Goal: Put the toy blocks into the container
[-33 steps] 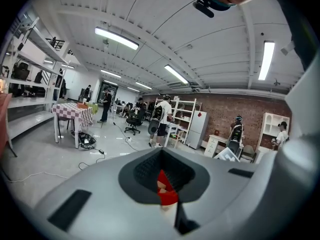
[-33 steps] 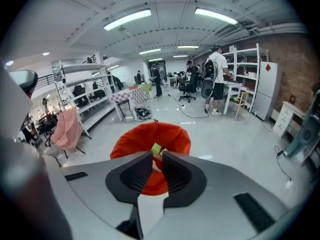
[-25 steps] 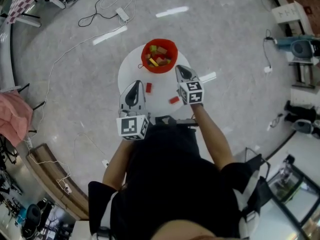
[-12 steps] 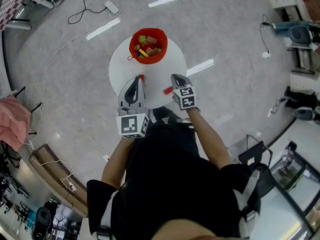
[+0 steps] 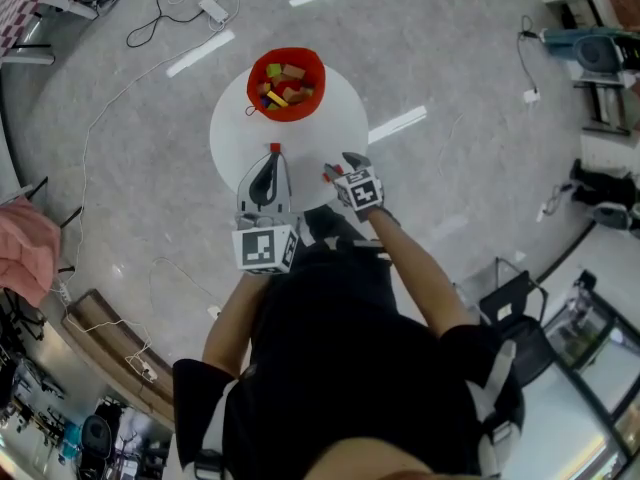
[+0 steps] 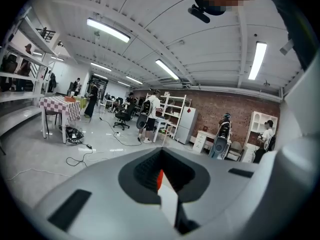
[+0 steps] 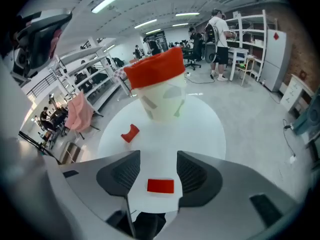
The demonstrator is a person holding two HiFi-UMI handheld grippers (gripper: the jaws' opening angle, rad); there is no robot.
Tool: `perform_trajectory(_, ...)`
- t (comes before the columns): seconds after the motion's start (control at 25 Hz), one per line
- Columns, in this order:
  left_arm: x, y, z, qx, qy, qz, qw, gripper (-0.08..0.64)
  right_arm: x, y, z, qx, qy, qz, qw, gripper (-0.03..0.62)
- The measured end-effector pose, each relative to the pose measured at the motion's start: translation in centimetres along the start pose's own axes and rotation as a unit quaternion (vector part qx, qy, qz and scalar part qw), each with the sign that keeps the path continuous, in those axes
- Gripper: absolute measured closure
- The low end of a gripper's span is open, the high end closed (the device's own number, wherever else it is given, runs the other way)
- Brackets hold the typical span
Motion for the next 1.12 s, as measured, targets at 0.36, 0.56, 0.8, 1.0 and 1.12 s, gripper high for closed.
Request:
perform_trajectory(0.36, -0.4, 0.7, 0.0, 0.01, 0.002, -0.01, 0.9999, 0.561, -3.0, 4.2, 0.6, 0.025, 0.004, -0.077, 0.997, 0.347)
perform_trajectory(0.56, -0.2, 1.2, -0.3, 0.016, -0.001, -0.02, 0.9997, 0.561, -4.3, 6.5, -0.1, 0.033, -0.005, -0.116, 0.993, 0.336)
perform_trajectory(0.8, -0.5, 1.7, -0.8, 0.017, -0.001, -0.026, 0.9995, 0.561, -5.5, 7.6, 0.0, 0.051, 0.012, -0.142, 0.988, 0.327)
perform_trajectory(1.0, -0.6, 2.0, -1.2, 0.018, -0.001, -0.033, 0.9993, 0.561, -6.3, 8.3, 0.3, 0.044, 0.033, -0.172, 0.984, 0.327)
perform_trajectory(1.12, -0.6, 2.0, -1.4, 0.019, -0.003, -0.035, 0.9992, 0.561, -6.2, 8.5, 0.6, 0.046, 0.053, -0.182, 0.981, 0.328)
Point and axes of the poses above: the fingertips, and each gripper's own axes: x backward along the fingers, z to its right, y out of its underside, the point moved 6 cm from there along x, backward along the fingers, and after that the axes turned 4 degrees about z, right-handed, at the moved point
